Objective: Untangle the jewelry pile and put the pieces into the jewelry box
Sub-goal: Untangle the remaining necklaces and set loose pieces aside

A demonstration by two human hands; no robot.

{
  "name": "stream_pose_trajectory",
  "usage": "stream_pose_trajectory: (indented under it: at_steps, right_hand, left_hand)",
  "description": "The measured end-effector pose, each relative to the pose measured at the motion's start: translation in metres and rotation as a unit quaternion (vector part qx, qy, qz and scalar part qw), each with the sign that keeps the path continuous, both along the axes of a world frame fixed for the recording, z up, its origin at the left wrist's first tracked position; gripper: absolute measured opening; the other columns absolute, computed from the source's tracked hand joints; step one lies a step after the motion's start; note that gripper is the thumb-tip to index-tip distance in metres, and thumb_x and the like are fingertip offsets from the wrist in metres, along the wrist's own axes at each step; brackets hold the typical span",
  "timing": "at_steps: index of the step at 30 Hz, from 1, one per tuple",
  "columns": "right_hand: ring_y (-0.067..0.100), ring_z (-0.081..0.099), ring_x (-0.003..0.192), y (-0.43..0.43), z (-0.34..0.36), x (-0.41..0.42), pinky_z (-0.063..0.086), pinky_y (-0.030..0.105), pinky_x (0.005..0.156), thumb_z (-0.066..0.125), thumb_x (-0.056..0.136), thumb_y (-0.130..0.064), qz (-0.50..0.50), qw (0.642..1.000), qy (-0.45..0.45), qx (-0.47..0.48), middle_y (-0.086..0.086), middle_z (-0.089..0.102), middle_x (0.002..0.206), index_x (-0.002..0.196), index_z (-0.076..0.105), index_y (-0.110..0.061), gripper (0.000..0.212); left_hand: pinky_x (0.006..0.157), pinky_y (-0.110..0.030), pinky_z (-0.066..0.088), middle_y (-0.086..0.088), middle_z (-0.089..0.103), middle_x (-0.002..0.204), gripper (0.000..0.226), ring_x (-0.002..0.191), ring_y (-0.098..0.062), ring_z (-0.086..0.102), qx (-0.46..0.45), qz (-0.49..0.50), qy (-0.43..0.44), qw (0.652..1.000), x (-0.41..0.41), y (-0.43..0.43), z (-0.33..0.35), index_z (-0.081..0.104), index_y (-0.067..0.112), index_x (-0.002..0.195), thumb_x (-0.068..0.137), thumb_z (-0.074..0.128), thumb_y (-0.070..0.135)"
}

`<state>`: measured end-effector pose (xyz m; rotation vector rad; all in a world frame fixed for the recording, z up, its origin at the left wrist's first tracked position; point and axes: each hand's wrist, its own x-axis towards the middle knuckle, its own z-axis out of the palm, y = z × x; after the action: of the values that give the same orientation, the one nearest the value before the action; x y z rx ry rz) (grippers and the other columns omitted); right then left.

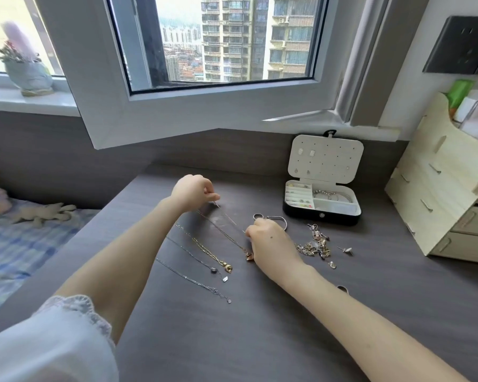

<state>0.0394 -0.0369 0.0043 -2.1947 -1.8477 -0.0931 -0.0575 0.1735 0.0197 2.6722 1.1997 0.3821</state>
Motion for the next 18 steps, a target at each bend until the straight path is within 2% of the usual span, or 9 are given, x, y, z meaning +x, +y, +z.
stream_pose_trajectory:
  at_steps: [3, 8, 12, 16, 18]
  right_hand:
    - [0.026, 0.044, 0.108, 0.001, -0.003, 0.0, 0.031, 0.03, 0.067, 0.042, 0.089, 0.005, 0.006, 1.0, -0.03, -0.005, 0.01, 0.049, 0.111, 0.102, 0.058, -0.003, 0.022]
    - [0.03, 0.049, 0.1, -0.01, -0.004, 0.01, 0.044, 0.038, 0.073, 0.047, 0.092, -0.005, 0.024, 0.998, 0.018, 0.063, 0.011, 0.058, 0.102, 0.097, 0.066, -0.003, 0.02]
    - [0.031, 0.055, 0.08, -0.04, 0.005, 0.043, 0.045, 0.036, 0.067, 0.062, 0.084, -0.007, -0.032, 0.989, 0.05, 0.134, 0.009, 0.065, 0.081, 0.083, 0.073, -0.007, 0.011]
    - [0.021, 0.053, 0.085, -0.078, 0.014, 0.078, 0.036, 0.029, 0.069, 0.067, 0.084, -0.023, -0.128, 0.981, 0.078, 0.124, -0.003, 0.064, 0.081, 0.083, 0.073, -0.018, 0.008]
    - [0.016, 0.051, 0.084, -0.091, 0.013, 0.086, 0.031, 0.026, 0.067, 0.069, 0.083, -0.034, -0.144, 0.98, 0.08, 0.107, -0.007, 0.063, 0.08, 0.085, 0.071, -0.022, 0.013]
  left_hand:
    - [0.082, -0.029, 0.04, -0.006, 0.061, 0.102, 0.025, 0.103, -0.028, 0.051, 0.001, 0.006, -0.004, 1.0, 0.003, 0.005, -0.011, 0.07, 0.015, 0.09, 0.085, 0.066, 0.039]
    - [0.093, -0.035, 0.035, -0.002, 0.056, 0.116, 0.022, 0.114, -0.026, 0.045, 0.028, 0.024, -0.001, 0.999, 0.004, -0.001, -0.012, 0.067, 0.027, 0.092, 0.085, 0.062, 0.047]
    - [0.09, -0.034, 0.037, -0.002, 0.059, 0.111, 0.019, 0.109, -0.026, 0.05, 0.016, -0.009, -0.06, 0.998, 0.012, -0.03, -0.001, 0.07, 0.023, 0.093, 0.087, 0.063, 0.039]
    - [0.076, -0.027, 0.037, 0.004, 0.059, 0.092, 0.014, 0.091, -0.018, 0.055, -0.017, -0.092, -0.102, 0.99, 0.028, -0.096, 0.01, 0.071, 0.019, 0.089, 0.087, 0.064, 0.031]
    - [0.076, -0.029, 0.04, 0.003, 0.061, 0.088, 0.01, 0.087, -0.019, 0.057, -0.021, -0.171, -0.098, 0.98, 0.037, -0.131, 0.007, 0.072, 0.019, 0.087, 0.086, 0.065, 0.026]
